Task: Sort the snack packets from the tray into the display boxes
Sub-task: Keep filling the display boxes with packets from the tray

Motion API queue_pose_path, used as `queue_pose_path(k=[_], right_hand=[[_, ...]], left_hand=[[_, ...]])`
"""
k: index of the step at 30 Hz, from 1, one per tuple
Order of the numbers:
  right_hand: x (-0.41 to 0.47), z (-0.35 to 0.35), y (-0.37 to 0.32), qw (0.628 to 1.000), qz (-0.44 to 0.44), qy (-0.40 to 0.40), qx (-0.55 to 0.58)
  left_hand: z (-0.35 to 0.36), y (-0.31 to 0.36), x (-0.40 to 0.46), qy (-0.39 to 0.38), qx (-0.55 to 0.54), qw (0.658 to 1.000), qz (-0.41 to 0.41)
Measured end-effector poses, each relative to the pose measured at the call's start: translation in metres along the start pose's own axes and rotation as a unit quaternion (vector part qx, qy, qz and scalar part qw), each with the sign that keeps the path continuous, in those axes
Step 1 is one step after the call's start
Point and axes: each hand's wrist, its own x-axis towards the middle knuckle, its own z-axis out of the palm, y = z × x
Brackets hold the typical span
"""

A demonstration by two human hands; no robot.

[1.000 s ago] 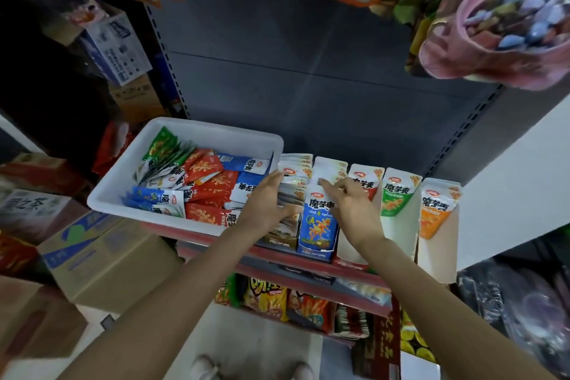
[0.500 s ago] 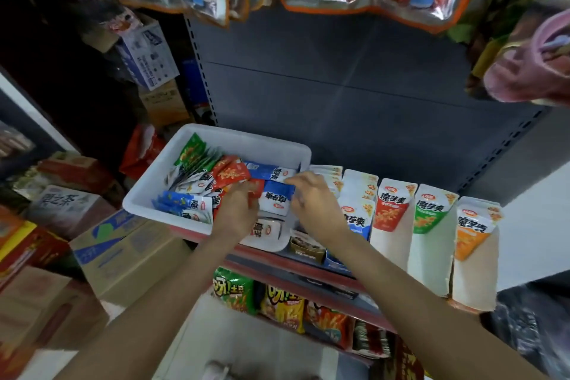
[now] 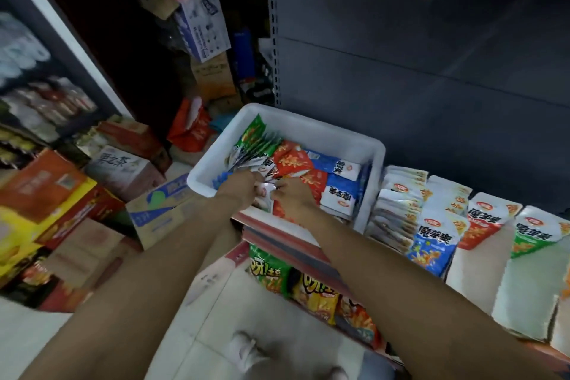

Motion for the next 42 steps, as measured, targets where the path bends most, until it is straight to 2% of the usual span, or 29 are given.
queue_pose_path(k=[3, 6, 8, 11, 13, 15, 17, 21, 23, 25, 28, 32, 35, 39, 42], right_hand=[[0.013, 0.009, -0.004, 0.998, 0.049, 0.043, 0.027], [0.020, 0.015, -0.005, 0.996, 0.079, 0.034, 0.019], [0.020, 0.015, -0.007, 0.996, 0.076, 0.033, 0.033], [0.014, 0.004, -0.008, 0.992, 0.041, 0.062, 0.098], [0.007, -0.008, -0.006, 0.986, -0.001, 0.079, 0.146], [0.000, -0.019, 0.000, 0.982, -0.032, 0.063, 0.178], [-0.009, -0.033, 0.008, 0.978, -0.046, 0.060, 0.195], [-0.043, -0.067, 0.024, 0.958, -0.084, 0.146, 0.231], [-0.067, -0.086, 0.031, 0.939, -0.102, 0.176, 0.277], [-0.092, -0.107, 0.037, 0.920, -0.115, 0.207, 0.311], [-0.112, -0.139, 0.056, 0.897, -0.123, 0.268, 0.328], [-0.142, -0.176, 0.085, 0.879, -0.115, 0.346, 0.307], [-0.166, -0.193, 0.109, 0.868, -0.104, 0.381, 0.300], [-0.185, -0.197, 0.138, 0.882, -0.104, 0.365, 0.282], [-0.187, -0.187, 0.155, 0.907, -0.090, 0.334, 0.240]], left_hand=[[0.002, -0.010, 0.005, -0.006, 0.004, 1.000, 0.004], [0.003, -0.013, 0.009, 0.008, 0.001, 1.000, 0.004], [0.000, -0.013, 0.009, 0.030, -0.001, 1.000, 0.002], [-0.006, -0.012, 0.005, 0.071, -0.064, 0.995, 0.038], [-0.013, -0.006, -0.003, 0.137, -0.160, 0.976, 0.063], [-0.020, 0.003, -0.015, 0.200, -0.253, 0.945, 0.058], [-0.023, 0.017, -0.025, 0.215, -0.323, 0.919, 0.072], [-0.027, 0.050, -0.046, 0.231, -0.471, 0.845, 0.106], [-0.026, 0.069, -0.052, 0.212, -0.494, 0.834, 0.124], [-0.023, 0.091, -0.058, 0.179, -0.494, 0.841, 0.133], [-0.011, 0.120, -0.064, 0.123, -0.463, 0.869, 0.123], [0.019, 0.154, -0.069, 0.025, -0.291, 0.937, 0.192], [0.038, 0.175, -0.073, -0.040, -0.253, 0.941, 0.222], [0.049, 0.191, -0.076, 0.001, -0.267, 0.943, 0.197], [0.049, 0.193, -0.078, 0.005, -0.268, 0.944, 0.195]])
